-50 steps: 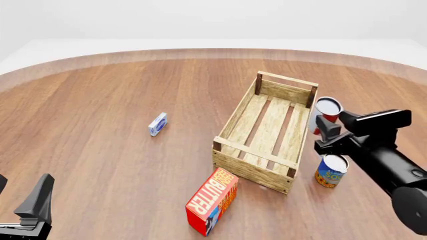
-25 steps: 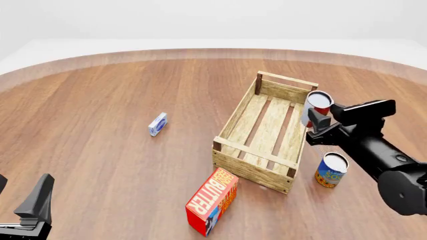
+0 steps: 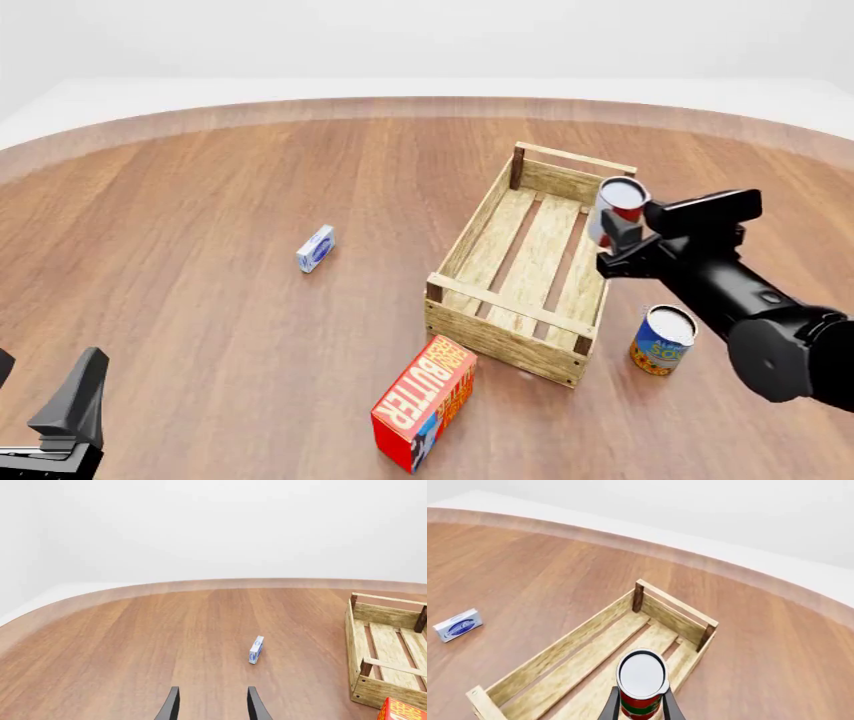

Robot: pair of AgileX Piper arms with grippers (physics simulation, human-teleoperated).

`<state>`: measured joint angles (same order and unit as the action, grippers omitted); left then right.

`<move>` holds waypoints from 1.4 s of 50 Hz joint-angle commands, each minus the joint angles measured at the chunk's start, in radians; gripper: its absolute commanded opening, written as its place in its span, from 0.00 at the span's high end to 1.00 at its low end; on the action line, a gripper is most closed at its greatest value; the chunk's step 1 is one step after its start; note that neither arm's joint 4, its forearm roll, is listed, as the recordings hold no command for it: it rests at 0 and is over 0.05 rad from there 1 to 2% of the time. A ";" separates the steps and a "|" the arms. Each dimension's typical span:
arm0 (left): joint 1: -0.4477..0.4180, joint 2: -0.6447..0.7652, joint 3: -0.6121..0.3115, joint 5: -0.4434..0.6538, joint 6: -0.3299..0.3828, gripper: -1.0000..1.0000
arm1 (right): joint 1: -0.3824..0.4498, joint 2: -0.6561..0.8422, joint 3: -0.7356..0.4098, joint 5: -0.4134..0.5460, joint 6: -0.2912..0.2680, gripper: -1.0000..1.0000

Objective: Pick up the tomato sauce, and put it in the wooden tray.

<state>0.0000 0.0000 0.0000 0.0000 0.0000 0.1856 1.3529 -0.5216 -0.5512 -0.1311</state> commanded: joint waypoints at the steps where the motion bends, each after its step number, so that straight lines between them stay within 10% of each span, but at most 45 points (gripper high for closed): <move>1: 0.000 0.000 0.000 0.000 0.000 0.00 | 0.003 0.046 -0.027 -0.021 0.017 1.00; 70: 0.000 0.000 0.000 0.000 0.000 0.00 | 0.048 0.378 -0.211 -0.135 0.039 1.00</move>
<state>0.0000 0.0000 0.0000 0.0000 0.0000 0.2245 1.6941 -0.7070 -0.6752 -0.1091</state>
